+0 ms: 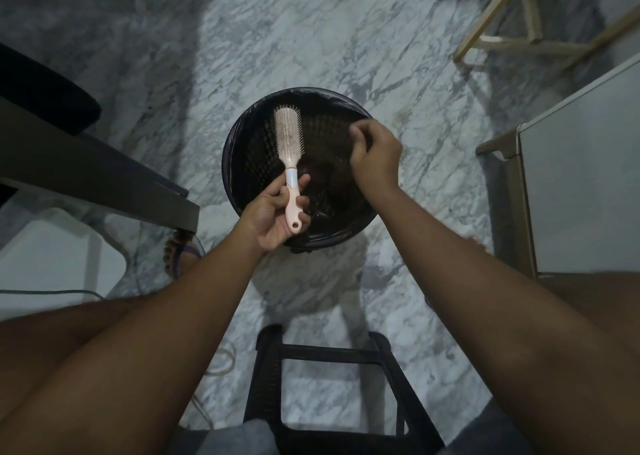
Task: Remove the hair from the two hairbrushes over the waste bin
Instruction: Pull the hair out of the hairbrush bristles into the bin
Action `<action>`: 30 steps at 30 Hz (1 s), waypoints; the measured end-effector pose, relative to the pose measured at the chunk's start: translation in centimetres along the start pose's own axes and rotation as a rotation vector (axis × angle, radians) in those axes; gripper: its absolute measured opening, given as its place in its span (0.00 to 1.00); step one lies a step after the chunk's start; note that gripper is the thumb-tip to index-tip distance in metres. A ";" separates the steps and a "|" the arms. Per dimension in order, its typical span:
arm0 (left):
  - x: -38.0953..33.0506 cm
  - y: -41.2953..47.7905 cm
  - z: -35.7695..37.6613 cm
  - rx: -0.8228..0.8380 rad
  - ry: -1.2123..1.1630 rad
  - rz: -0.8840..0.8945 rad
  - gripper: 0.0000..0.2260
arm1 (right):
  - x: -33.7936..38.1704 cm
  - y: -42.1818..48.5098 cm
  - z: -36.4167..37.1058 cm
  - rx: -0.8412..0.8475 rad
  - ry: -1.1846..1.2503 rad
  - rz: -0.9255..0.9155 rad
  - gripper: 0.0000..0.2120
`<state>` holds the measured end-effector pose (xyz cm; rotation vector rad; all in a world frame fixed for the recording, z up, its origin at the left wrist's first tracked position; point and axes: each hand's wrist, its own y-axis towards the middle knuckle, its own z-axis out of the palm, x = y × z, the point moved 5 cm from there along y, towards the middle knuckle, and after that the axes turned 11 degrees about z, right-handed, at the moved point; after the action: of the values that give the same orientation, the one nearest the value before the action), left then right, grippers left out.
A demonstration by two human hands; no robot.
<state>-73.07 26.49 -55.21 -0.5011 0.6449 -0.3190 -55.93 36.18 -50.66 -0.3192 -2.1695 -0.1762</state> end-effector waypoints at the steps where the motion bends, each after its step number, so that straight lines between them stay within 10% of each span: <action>1: -0.1 0.0 0.0 0.006 0.001 0.001 0.19 | -1.5 0.1 0.5 0.078 -0.098 0.072 0.06; 4: 0.1 -0.1 0.0 0.017 0.029 -0.014 0.20 | -3.6 -0.3 1.7 0.292 -0.333 0.249 0.11; 12: 1.0 0.1 0.4 0.038 0.087 -0.050 0.21 | 3.9 -0.8 3.2 0.396 -0.218 -0.075 0.12; 23: 2.1 0.3 0.2 -0.006 0.129 -0.079 0.21 | 4.5 -0.3 5.0 0.425 -0.597 0.007 0.12; 30: 2.0 -0.2 -0.4 -0.040 0.040 -0.061 0.20 | 4.4 0.2 3.9 0.327 -0.143 0.084 0.11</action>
<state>-71.80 25.29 -56.37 -0.5546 0.6765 -0.3751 -61.38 38.01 -49.29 -0.2399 -2.2752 0.2540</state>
